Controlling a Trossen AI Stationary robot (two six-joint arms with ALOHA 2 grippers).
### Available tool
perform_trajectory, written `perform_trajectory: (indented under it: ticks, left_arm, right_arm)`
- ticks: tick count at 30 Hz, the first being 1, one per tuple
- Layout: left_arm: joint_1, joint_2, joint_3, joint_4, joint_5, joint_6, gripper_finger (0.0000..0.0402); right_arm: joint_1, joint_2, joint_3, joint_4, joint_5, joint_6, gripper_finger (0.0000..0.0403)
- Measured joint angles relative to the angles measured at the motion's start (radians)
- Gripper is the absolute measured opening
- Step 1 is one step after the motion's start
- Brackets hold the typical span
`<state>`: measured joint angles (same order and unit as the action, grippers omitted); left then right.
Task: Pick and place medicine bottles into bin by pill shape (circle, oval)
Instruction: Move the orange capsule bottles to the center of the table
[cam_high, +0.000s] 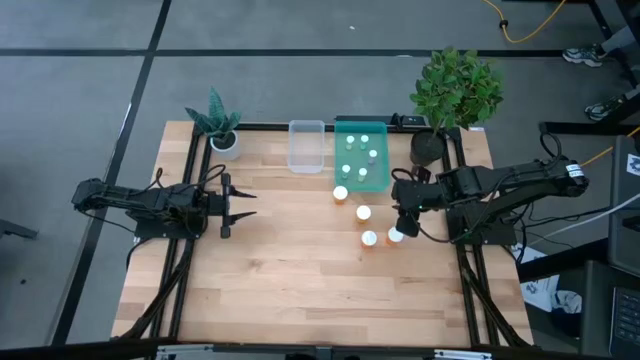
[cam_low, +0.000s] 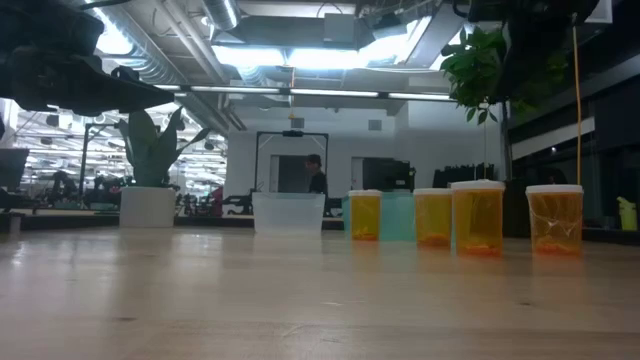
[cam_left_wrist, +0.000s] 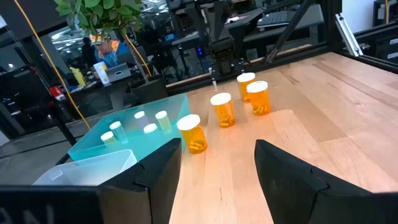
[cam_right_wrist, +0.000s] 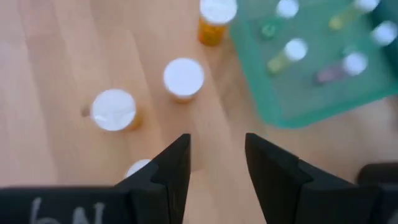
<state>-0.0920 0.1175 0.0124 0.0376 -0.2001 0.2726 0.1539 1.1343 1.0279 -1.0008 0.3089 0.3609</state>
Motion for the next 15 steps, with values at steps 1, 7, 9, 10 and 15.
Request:
perform_trajectory:
  ticks: [1, 7, 9, 10, 15]
  left_arm:
    - [0.0, 0.0, 0.0, 0.0, 0.0, 0.0, 0.0195]
    - [0.0, 0.0, 0.0, 0.0, 0.0, 0.0, 0.0195]
    - [0.0, 0.0, 0.0, 0.0, 0.0, 0.0, 0.0195]
    - [0.0, 0.0, 0.0, 0.0, 0.0, 0.0, 0.0195]
    - [0.0, 0.0, 0.0, 0.0, 0.0, -0.005, 0.0195]
  right_arm:
    - [0.0, 0.0, 0.0, 0.005, 0.027, -0.006, 0.0154]
    - [0.0, 0.0, 0.0, 0.045, 0.127, -0.004, 0.0154]
    - [0.0, 0.0, 0.0, 0.049, 0.128, -0.007, 0.0154]
    - [0.0, 0.0, 0.0, 0.051, 0.127, -0.007, 0.0154]
    - [0.0, 0.0, 0.0, 0.052, 0.127, 0.001, 0.0154]
